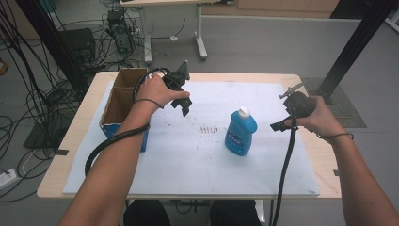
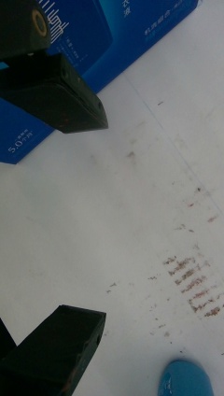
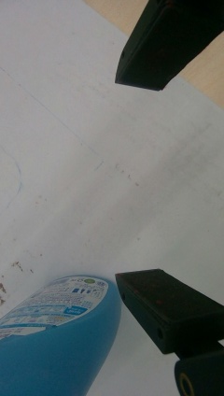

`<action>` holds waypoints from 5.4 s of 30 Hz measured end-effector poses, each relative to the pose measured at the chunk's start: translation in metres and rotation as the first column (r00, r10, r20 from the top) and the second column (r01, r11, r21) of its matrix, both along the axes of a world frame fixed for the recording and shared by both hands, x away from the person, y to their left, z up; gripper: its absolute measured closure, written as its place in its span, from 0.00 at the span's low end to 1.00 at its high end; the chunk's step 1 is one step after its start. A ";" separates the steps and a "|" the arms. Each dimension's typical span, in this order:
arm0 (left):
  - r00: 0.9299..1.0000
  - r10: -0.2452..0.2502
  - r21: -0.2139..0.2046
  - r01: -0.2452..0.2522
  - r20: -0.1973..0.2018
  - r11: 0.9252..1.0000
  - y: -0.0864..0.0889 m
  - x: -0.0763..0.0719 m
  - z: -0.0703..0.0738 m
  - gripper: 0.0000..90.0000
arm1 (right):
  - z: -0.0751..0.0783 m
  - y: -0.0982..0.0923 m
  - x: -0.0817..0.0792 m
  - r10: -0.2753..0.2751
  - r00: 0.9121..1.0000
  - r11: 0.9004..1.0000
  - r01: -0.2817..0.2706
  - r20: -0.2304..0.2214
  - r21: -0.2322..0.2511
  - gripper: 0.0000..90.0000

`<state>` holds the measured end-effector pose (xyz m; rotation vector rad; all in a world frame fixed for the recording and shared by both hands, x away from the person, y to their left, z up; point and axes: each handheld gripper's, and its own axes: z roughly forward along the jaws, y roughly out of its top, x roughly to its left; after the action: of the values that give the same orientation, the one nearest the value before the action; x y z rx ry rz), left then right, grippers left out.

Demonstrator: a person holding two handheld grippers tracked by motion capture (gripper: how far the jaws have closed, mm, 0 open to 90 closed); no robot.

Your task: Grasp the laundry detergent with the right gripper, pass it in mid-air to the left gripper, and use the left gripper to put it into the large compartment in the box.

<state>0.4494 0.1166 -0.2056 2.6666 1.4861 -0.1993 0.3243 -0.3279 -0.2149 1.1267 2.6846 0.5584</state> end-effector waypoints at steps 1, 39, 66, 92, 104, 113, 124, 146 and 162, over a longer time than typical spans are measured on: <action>1.000 0.000 -0.001 0.000 -0.001 1.000 0.000 0.000 0.000 0.09 | 0.000 -0.001 -0.001 -0.001 1.000 1.000 0.001 0.001 0.001 0.05; 1.000 0.019 0.004 -0.019 -0.006 1.000 0.008 -0.002 -0.005 0.09 | -0.017 -0.033 -0.045 -0.030 0.999 0.995 0.027 0.029 0.095 0.06; 1.000 0.026 0.002 -0.026 -0.013 1.000 0.012 -0.004 -0.010 0.09 | -0.031 -0.035 -0.066 -0.006 0.999 0.987 0.000 0.037 0.159 0.06; 1.000 0.026 0.002 -0.026 -0.012 1.000 0.009 -0.006 -0.011 0.09 | -0.058 -0.036 -0.082 -0.009 0.998 0.973 -0.007 0.067 0.232 0.05; 1.000 0.025 -0.002 -0.025 -0.018 1.000 0.010 -0.007 -0.013 0.09 | -0.068 -0.033 -0.088 0.005 0.998 0.965 -0.023 0.070 0.260 0.05; 1.000 0.024 -0.012 -0.024 -0.012 1.000 0.011 -0.008 -0.012 0.09 | -0.076 -0.032 -0.091 0.006 0.997 0.963 -0.025 0.071 0.267 0.05; 1.000 0.021 -0.004 -0.021 -0.011 1.000 0.006 -0.009 -0.012 0.09 | -0.078 -0.027 -0.099 0.018 0.995 0.963 -0.043 0.097 0.268 0.05; 0.999 0.031 0.000 -0.031 -0.019 1.000 0.007 -0.011 -0.019 0.08 | -0.089 -0.035 -0.117 -0.009 0.990 0.954 -0.033 0.137 0.298 0.05; 0.999 0.042 -0.004 -0.042 -0.025 0.999 0.015 -0.012 -0.021 0.08 | -0.106 -0.029 -0.130 -0.007 0.976 0.942 -0.067 0.220 0.329 0.05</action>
<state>0.4370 0.1316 -0.2271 2.6365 1.5452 -0.2337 0.1945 -0.3574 -0.3205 1.0277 2.4795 1.1111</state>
